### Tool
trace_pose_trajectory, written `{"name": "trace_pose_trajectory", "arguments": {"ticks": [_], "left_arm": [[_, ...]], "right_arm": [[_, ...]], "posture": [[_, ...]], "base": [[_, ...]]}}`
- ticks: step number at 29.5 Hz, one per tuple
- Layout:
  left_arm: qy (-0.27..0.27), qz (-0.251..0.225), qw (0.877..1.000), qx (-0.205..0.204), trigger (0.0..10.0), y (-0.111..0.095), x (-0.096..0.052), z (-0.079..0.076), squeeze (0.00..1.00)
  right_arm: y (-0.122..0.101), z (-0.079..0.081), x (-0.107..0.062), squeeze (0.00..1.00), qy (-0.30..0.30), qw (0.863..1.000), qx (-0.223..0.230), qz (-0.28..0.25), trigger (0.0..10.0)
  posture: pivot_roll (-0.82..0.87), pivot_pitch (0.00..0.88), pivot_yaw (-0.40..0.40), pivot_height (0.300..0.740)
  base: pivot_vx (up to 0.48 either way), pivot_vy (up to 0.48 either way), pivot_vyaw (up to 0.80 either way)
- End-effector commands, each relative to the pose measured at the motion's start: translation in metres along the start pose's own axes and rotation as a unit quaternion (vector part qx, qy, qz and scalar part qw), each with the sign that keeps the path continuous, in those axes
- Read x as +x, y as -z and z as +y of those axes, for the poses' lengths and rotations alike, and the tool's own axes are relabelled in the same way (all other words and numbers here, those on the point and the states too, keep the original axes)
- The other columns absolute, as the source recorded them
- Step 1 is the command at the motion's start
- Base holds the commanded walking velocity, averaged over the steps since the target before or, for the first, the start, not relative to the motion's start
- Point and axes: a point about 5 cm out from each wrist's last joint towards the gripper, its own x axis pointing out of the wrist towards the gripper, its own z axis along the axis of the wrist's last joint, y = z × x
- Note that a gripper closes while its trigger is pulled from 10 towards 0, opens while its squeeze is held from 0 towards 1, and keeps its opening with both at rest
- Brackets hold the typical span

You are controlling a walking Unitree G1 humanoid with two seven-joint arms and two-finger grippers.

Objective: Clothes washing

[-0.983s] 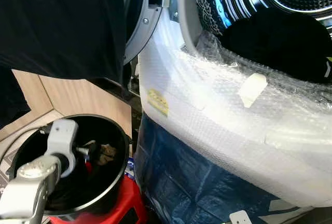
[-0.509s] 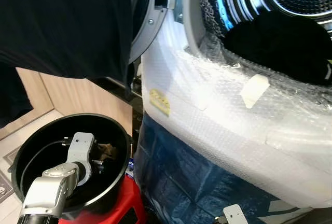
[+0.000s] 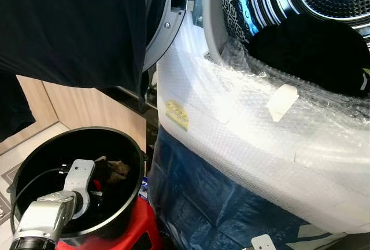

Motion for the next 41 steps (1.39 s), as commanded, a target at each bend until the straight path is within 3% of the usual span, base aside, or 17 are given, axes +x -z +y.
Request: {"name": "trace_pose_trajectory", "arguments": {"ticks": [1, 6, 11, 17, 29, 30, 31, 32, 41], "left_arm": [[-0.021, 0.024, 0.999, 0.004, 10.0, 0.01, 0.004, 0.004, 0.0], [-0.02, 0.021, 1.0, -0.002, 10.0, 0.011, 0.009, -0.001, 0.0], [-0.003, 0.007, 1.0, -0.026, 10.0, 0.006, 0.019, -0.017, 0.0], [0.003, -0.06, 0.998, -0.037, 10.0, -0.02, 0.023, -0.016, 0.0], [0.018, -0.037, 0.998, -0.049, 10.0, -0.007, 0.039, -0.031, 0.0], [0.022, -0.036, 0.998, -0.055, 5.5, -0.006, 0.041, -0.032, 0.0], [0.026, -0.036, 0.997, -0.058, 5.5, -0.006, 0.042, -0.033, 0.0], [0.028, -0.037, 0.997, -0.06, 0.0, -0.006, 0.044, -0.033, 0.0], [0.029, -0.044, 0.997, -0.062, 0.0, -0.011, 0.043, -0.032, 0.0]], "right_arm": [[0.005, -0.001, -0.001, 0.0, 0.0, 1.0, 0.007, 0.008, 10.0], [0.005, -0.001, -0.001, 0.0, -0.001, 1.0, 0.006, 0.009, 10.0], [0.005, -0.005, -0.001, 0.0, 0.005, 1.0, 0.014, 0.005, 10.0], [0.01, -0.014, -0.003, 0.0, 0.013, 1.0, 0.013, 0.012, 10.0], [-0.001, -0.015, -0.002, 0.0, 0.011, 1.0, 0.023, -0.006, 10.0], [-0.002, -0.014, -0.001, 0.0, 0.01, 1.0, 0.025, -0.008, 10.0], [-0.002, -0.013, -0.001, 0.0, 0.009, 1.0, 0.026, -0.009, 10.0], [-0.001, -0.012, -0.001, 0.0, 0.006, 1.0, 0.026, -0.005, 10.0], [0.012, -0.016, -0.004, 0.0, 0.006, 1.0, 0.021, 0.012, 10.0]], "posture": [[0.17, 0.067, -0.119, 0.74], [0.16, 0.073, -0.121, 0.74], [0.14, 0.09, -0.12, 0.74], [0.11, 0.078, -0.136, 0.74], [0.09, 0.078, -0.127, 0.74], [0.09, 0.079, -0.124, 0.74], [0.09, 0.079, -0.124, 0.74], [0.08, 0.08, -0.118, 0.74], [0.1, 0.076, -0.136, 0.74]], "base": [[0.0, 0.0, 0.0], [0.0, 0.0, 0.0], [0.0, 0.0, 0.0], [0.0, 0.0, 0.0], [0.0, 0.0, 0.0], [0.0, 0.0, 0.0], [0.0, 0.0, 0.0], [0.0, 0.0, 0.0], [0.0, 0.0, 0.0]]}}
